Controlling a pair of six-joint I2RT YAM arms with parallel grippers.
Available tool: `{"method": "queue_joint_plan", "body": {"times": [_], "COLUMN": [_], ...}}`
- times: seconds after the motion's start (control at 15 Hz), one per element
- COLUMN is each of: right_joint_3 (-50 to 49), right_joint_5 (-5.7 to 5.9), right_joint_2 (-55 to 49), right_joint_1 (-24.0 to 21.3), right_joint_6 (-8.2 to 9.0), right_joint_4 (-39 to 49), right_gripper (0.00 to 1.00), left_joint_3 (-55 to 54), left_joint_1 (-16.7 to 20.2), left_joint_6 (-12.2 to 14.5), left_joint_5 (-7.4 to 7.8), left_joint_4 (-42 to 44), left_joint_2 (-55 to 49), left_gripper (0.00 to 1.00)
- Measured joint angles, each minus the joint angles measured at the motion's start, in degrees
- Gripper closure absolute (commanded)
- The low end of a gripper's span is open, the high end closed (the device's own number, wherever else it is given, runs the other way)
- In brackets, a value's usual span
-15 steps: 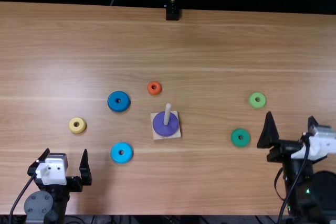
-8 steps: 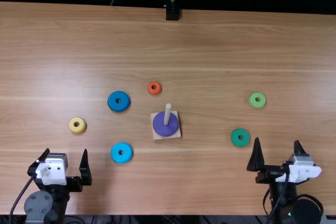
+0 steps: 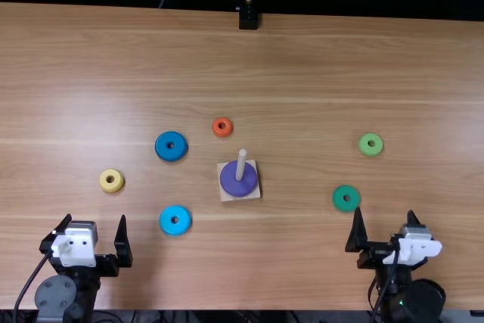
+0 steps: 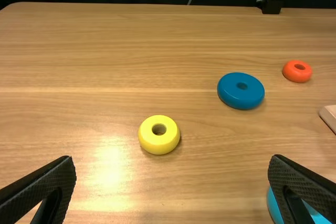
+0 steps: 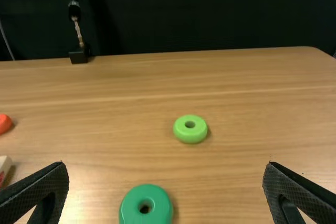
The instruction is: Build the Hanoi tower: stack the rings onto the peg from bottom to top in this color order: purple, dark blue, light blue, dark green, light green, yellow, orange.
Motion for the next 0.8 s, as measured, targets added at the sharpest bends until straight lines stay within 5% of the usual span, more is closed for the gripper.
{"method": "queue_joint_plan", "body": {"times": [0.8], "right_joint_3": [0.1], "right_joint_5": [-0.33], "right_joint_2": [-1.3], "right_joint_1": [0.0], "right_joint_6": [-0.07], "right_joint_4": [-4.4], "right_gripper": [0.00], "left_joint_3": [0.0], "left_joint_1": [0.0], "left_joint_6": [0.0], "left_joint_5": [-0.02], "left_joint_4": [0.0], "left_joint_2": [0.0], "left_gripper": [0.00]}}
